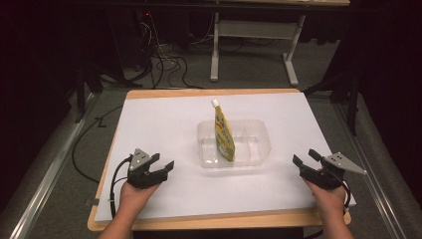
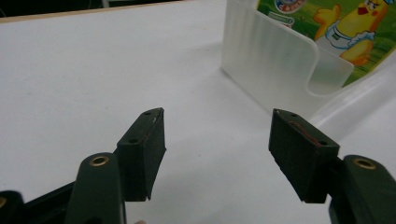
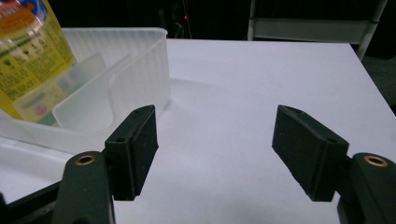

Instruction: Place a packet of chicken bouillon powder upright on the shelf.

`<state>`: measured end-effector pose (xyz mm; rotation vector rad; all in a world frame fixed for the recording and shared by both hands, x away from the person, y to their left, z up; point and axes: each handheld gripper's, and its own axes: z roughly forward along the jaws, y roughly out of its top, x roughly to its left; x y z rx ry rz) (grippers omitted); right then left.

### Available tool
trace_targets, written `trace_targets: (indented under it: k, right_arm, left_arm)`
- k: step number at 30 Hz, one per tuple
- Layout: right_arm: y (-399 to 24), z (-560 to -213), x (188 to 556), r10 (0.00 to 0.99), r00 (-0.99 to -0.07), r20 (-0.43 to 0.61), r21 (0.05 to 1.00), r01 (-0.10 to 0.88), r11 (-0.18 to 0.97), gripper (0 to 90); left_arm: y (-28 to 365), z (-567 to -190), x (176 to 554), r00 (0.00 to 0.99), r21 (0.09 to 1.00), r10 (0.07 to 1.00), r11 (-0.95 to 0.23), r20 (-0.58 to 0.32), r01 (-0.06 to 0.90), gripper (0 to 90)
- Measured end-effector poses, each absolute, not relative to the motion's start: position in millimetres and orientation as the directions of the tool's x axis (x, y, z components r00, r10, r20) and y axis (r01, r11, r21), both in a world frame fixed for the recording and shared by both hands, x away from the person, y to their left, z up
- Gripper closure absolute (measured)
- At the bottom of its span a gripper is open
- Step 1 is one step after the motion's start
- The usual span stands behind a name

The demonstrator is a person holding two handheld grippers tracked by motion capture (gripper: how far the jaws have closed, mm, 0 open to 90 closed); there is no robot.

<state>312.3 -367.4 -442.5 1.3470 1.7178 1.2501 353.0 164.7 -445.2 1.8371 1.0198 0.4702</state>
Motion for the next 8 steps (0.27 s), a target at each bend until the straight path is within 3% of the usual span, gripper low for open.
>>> trace_targets:
  k: [8]
  right_arm:
    - [-365.8, -446.4, 310.5, 0.961, -0.266, 0.082, 0.925, 0.379, 0.026, 33.2]
  left_arm:
    - [167.0, -443.2, 352.2, 0.587, 0.880, 0.805, -0.215, -0.086, 0.423, 36.9]
